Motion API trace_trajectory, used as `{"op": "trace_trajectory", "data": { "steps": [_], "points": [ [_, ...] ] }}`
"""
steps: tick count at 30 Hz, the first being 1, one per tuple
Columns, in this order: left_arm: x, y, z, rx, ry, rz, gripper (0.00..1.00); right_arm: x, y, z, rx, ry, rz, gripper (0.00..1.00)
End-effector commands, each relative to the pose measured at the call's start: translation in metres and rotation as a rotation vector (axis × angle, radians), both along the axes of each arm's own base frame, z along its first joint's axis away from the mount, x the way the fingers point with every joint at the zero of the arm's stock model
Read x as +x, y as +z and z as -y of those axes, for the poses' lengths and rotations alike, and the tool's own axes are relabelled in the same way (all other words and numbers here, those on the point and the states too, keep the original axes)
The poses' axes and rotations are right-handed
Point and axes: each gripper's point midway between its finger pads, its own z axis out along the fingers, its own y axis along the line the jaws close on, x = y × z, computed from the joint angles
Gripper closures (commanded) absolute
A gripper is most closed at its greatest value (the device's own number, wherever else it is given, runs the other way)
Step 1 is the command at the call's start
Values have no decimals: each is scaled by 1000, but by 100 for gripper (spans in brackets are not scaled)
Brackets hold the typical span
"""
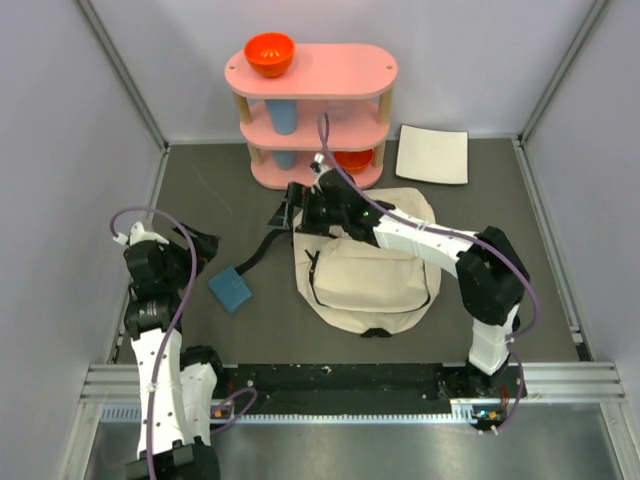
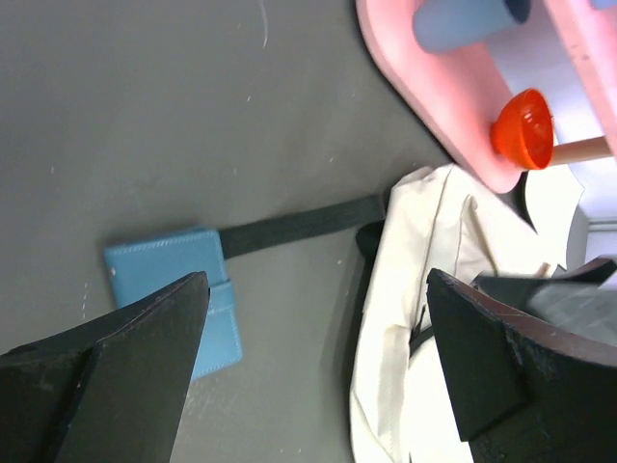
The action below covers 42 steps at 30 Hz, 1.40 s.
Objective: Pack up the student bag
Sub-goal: Pick up the personal item from the center of the board.
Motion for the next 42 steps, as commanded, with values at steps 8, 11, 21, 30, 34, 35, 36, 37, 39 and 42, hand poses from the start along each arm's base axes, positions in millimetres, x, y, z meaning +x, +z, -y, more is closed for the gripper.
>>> {"op": "trace_trajectory", "data": {
  "steps": [8, 11, 21, 30, 34, 35, 36, 37, 39, 42],
  "points": [
    [3, 1, -13, 103, 13, 16, 1, -48, -18, 18, -45, 123, 57, 3],
    [2, -24, -8, 75, 3, 20, 1, -53, -15, 10, -65, 153, 73, 3],
    [-16, -76, -18, 16, 125, -140, 1, -64, -31, -14, -32, 185, 38, 13],
    [-3, -98, -8, -52, 80, -129, 1, -68, -66, -39, -99, 262, 9, 19],
    [3, -102, -7, -65, 70, -118, 3, -71, -75, -53, -74, 294, -32, 25],
    [2, -105, -8, -62, 78, -128, 4, -70, -78, -58, -61, 290, -32, 27],
    [3, -107, -9, -60, 78, -128, 5, -69, -81, -58, -62, 284, -43, 29],
    [3, -109, -8, -61, 73, -132, 7, -67, -82, -59, -54, 260, -53, 30],
    [3, -115, -7, -79, 76, -133, 9, -68, -92, -60, -52, 255, -74, 35],
    [10, -117, 0, -126, 50, -111, 17, -69, -94, -68, -26, 271, -97, 36]
  ]
}}
